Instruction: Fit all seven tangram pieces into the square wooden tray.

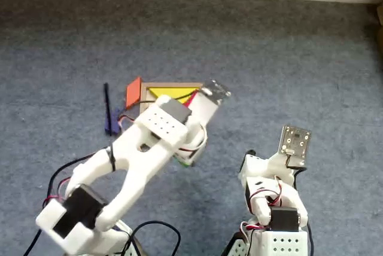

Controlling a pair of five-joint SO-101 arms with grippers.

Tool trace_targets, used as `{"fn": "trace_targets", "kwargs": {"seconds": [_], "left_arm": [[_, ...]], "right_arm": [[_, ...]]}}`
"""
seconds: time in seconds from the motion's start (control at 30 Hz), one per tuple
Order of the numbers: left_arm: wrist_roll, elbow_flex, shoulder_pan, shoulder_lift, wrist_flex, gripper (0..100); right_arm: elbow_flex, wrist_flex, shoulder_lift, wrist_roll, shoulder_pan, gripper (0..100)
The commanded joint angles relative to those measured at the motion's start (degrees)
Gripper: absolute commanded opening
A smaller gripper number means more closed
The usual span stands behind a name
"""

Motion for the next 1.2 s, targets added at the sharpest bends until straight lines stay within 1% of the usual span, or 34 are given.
{"fn": "trace_targets", "kwargs": {"seconds": [0.0,0.1,0.23,0.33,0.4,0.5,0.63,0.7,1.17], "left_arm": [[-4.6,-1.6,-4.8,-3.2,-2.9,9],[-6.6,-1.6,-9.5,-3.1,-6.2,13],[-6.8,-2.9,-14.2,-3.1,-9.1,19],[-9.4,-5.0,-15.9,-3.1,-9.8,19],[-10.9,-5.5,-16.0,-3.1,-9.8,19],[-11.3,-5.5,-15.8,-3.1,-9.8,21],[-11.0,-5.4,-16.1,-3.1,-9.7,28],[-11.0,-5.4,-16.2,-3.0,-9.7,30],[-10.7,-5.2,-15.7,-3.0,-9.8,30]], "right_arm": [[7.3,0.3,0.5,-0.5,0.7,21.7],[7.3,0.3,0.5,-0.5,0.7,21.7],[7.3,0.3,0.5,-0.5,0.7,21.7],[7.3,0.3,0.5,-0.5,0.7,21.7],[7.3,0.3,0.5,-0.5,0.7,21.7],[7.3,0.3,0.5,-0.5,0.7,21.7],[7.3,0.3,0.5,-0.5,0.7,21.7],[7.3,0.3,0.5,-0.5,0.7,21.7],[7.3,0.3,0.5,-0.5,0.7,21.7]]}}
